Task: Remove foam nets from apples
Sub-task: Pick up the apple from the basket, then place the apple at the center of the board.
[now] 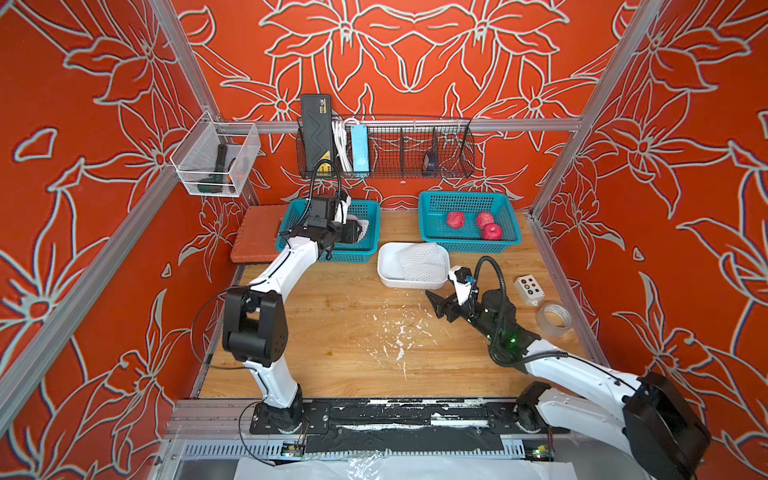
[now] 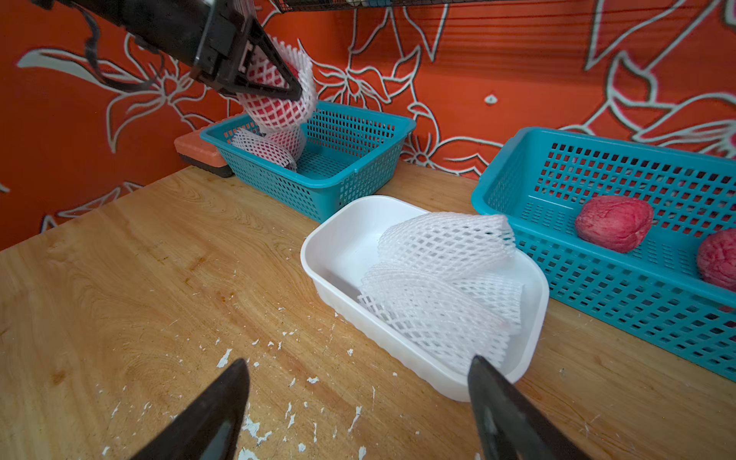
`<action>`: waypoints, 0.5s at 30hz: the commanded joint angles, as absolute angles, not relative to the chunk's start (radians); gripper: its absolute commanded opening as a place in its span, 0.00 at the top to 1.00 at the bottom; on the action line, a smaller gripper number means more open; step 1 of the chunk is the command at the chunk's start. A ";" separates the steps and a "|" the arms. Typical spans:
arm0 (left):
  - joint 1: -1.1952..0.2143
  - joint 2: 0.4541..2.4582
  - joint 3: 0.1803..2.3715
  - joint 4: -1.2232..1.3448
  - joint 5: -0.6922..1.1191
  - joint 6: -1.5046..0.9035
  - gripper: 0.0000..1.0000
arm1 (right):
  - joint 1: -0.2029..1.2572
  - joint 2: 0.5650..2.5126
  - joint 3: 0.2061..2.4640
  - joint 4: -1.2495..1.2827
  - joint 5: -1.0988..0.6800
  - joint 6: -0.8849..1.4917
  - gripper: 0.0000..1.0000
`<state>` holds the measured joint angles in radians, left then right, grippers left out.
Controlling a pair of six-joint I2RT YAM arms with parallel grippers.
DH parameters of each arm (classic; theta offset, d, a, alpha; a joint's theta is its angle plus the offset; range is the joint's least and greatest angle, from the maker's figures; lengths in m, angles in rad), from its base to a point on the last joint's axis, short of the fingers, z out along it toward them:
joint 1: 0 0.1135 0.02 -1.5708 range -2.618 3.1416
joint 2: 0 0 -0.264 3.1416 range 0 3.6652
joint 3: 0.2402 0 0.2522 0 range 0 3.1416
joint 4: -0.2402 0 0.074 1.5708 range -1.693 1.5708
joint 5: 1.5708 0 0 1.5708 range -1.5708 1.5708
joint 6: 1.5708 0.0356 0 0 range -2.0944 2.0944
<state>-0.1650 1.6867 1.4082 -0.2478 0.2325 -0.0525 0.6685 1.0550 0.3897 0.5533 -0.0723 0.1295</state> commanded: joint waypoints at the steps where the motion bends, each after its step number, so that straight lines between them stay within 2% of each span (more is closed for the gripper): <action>1: -0.200 1.553 1.303 -0.115 0.262 -0.120 0.51 | 0.676 1.035 0.374 0.554 -0.044 0.135 0.14; 6: -0.273 1.341 1.029 0.086 0.329 -0.187 0.48 | 0.676 1.006 0.364 0.553 -0.026 0.128 0.14; 8: -0.304 1.271 0.899 0.193 0.432 -0.216 0.47 | 0.677 0.988 0.356 0.551 -0.021 0.122 0.14; 12: -0.371 1.183 0.704 0.341 0.599 -0.274 0.47 | 0.677 0.950 0.339 0.558 -0.009 0.111 0.14; 15: -0.435 1.161 0.590 0.414 0.642 -0.291 0.45 | 0.677 0.932 0.331 0.562 -0.005 0.102 0.14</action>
